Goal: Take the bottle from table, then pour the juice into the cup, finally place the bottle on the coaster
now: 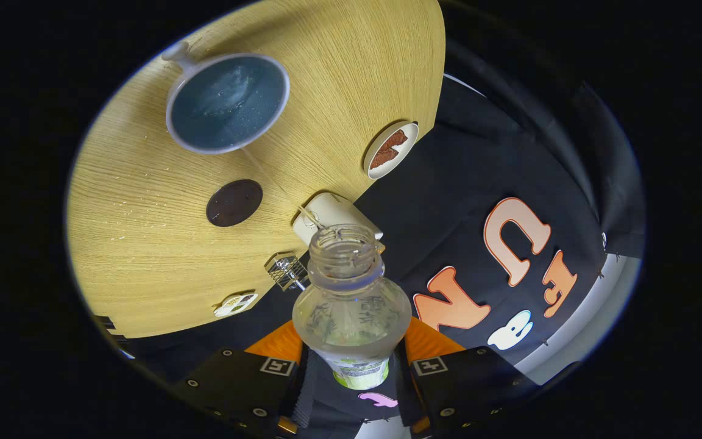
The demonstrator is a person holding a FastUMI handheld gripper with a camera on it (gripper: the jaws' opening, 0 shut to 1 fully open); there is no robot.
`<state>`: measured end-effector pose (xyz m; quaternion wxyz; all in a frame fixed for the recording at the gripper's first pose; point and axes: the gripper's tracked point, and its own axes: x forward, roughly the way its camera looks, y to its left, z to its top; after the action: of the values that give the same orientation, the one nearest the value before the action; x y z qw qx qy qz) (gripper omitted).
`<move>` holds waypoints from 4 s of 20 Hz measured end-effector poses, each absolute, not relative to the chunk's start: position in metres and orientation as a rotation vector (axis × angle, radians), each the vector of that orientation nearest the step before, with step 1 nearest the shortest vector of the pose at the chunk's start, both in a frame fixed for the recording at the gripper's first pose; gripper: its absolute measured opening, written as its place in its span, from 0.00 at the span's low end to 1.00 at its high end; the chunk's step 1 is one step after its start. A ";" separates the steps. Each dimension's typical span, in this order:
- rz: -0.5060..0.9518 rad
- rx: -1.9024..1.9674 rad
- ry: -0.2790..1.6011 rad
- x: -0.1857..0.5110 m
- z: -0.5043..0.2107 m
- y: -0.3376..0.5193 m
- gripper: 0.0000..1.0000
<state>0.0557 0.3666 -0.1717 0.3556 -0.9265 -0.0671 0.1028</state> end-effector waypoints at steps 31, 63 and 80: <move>0.404 -0.939 0.215 0.076 -0.192 0.302 0.58; 0.518 -0.073 0.501 0.164 -0.277 0.318 0.58; 0.405 -0.036 0.396 0.137 -0.190 0.274 0.97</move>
<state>0.1370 0.2741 -0.1896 0.9601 -0.0177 0.1953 0.1996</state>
